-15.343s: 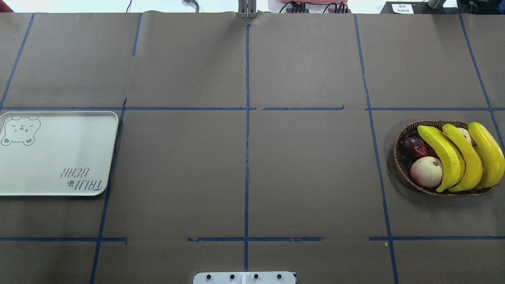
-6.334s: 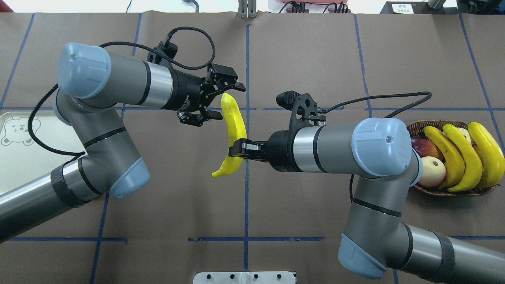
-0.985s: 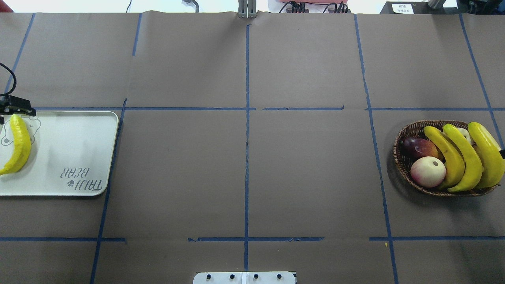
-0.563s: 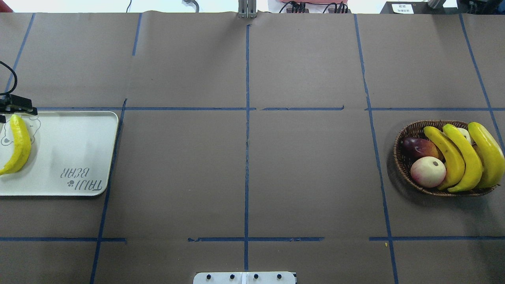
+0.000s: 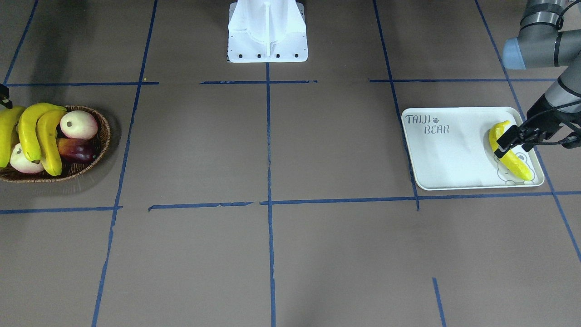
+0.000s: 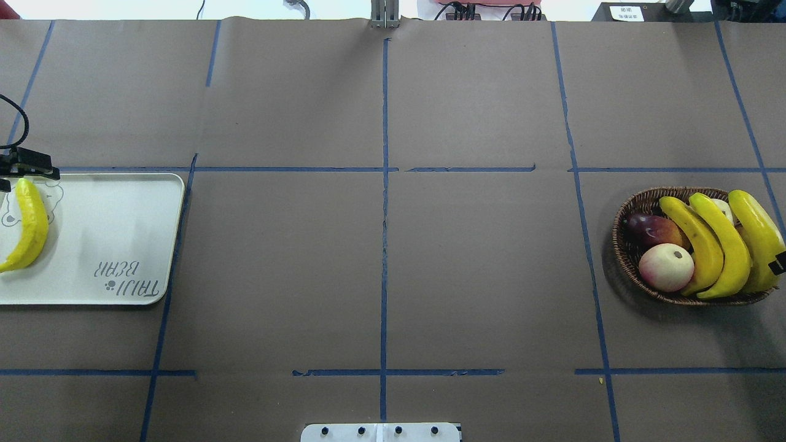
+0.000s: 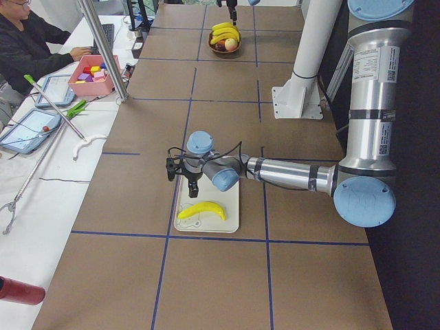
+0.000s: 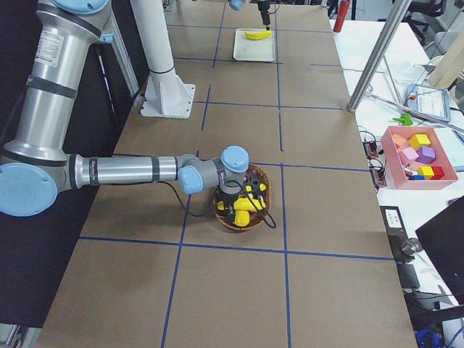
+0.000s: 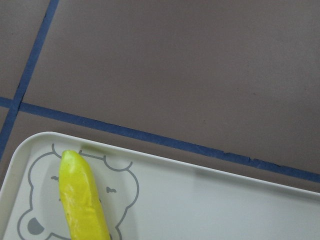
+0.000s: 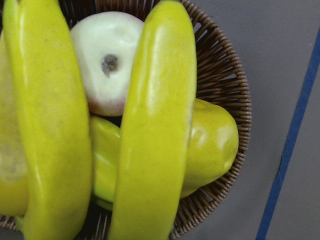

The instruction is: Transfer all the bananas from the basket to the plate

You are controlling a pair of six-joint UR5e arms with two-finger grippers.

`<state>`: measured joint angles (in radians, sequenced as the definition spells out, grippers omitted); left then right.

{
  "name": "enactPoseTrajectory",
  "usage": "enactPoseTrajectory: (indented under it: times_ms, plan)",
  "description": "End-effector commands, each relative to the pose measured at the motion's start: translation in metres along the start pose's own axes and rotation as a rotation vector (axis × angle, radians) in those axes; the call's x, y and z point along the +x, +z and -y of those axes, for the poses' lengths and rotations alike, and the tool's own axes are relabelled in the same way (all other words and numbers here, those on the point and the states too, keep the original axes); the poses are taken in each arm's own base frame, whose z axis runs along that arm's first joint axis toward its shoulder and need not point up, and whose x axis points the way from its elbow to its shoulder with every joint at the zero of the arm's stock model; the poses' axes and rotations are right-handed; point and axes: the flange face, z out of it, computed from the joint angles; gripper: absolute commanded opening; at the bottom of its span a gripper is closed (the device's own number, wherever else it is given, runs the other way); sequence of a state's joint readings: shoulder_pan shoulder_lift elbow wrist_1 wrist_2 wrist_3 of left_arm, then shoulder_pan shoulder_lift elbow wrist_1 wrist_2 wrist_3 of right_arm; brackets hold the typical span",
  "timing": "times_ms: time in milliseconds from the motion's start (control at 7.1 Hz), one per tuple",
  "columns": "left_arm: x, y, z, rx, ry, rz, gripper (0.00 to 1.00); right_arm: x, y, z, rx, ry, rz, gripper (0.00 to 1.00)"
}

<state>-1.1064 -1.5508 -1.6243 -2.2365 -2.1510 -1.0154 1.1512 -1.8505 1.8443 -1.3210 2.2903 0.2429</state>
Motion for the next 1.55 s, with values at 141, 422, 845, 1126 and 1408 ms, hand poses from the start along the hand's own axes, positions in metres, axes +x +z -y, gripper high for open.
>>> enactPoseTrajectory:
  times_ms: [141,422,845,1126,1408]
  plan:
    - [-0.001,0.000,0.000,0.001,-0.001,0.001,0.99,-0.007,0.010,0.007,-0.018,-0.019,0.001,0.99]
    - [0.000,0.000,0.000,0.000,0.000,0.000,0.99,-0.007,0.012,0.006,-0.022,-0.019,0.000,0.99]
    - [0.001,0.000,0.001,0.005,0.001,0.001,0.99,-0.013,0.014,0.025,-0.009,-0.041,-0.006,0.09]
    - [0.001,0.000,0.001,0.005,0.003,0.001,0.99,-0.022,-0.012,0.028,0.045,-0.062,0.001,0.00]
    - [0.002,-0.001,0.001,0.004,0.002,-0.001,0.99,0.001,-0.057,-0.003,0.123,-0.047,-0.012,0.00]
